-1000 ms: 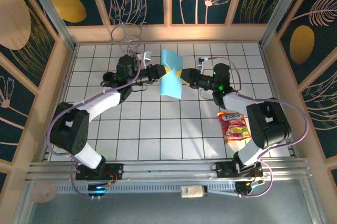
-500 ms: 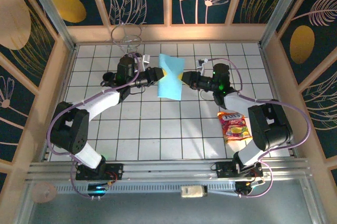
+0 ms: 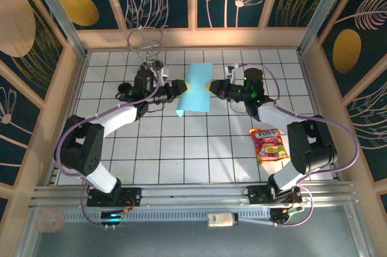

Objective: Fold a paper plane with a square sheet of paper (pick it up from the middle)

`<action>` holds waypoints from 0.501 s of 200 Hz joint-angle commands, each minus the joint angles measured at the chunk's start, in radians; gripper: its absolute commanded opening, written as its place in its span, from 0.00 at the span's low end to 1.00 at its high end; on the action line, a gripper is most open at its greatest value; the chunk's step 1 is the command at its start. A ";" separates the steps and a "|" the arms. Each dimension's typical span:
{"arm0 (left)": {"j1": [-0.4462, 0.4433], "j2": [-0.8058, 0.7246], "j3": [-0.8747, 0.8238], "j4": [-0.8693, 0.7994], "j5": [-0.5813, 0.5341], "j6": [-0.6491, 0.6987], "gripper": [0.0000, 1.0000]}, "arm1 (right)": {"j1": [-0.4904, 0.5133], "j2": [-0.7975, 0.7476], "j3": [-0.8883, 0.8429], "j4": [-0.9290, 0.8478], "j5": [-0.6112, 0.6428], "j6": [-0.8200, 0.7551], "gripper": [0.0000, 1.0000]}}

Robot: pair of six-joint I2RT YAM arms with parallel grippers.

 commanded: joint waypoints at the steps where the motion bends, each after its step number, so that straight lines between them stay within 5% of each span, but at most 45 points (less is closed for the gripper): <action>1: 0.030 -0.063 -0.046 -0.021 -0.039 0.025 0.71 | -0.023 -0.068 0.062 -0.225 0.072 -0.104 0.00; 43: 0.048 -0.170 -0.099 -0.087 -0.146 0.092 0.98 | -0.013 -0.109 0.218 -0.592 0.222 -0.254 0.00; 100: 0.052 -0.210 -0.155 -0.123 -0.207 0.130 0.99 | 0.163 0.090 0.393 -0.749 0.350 -0.224 0.00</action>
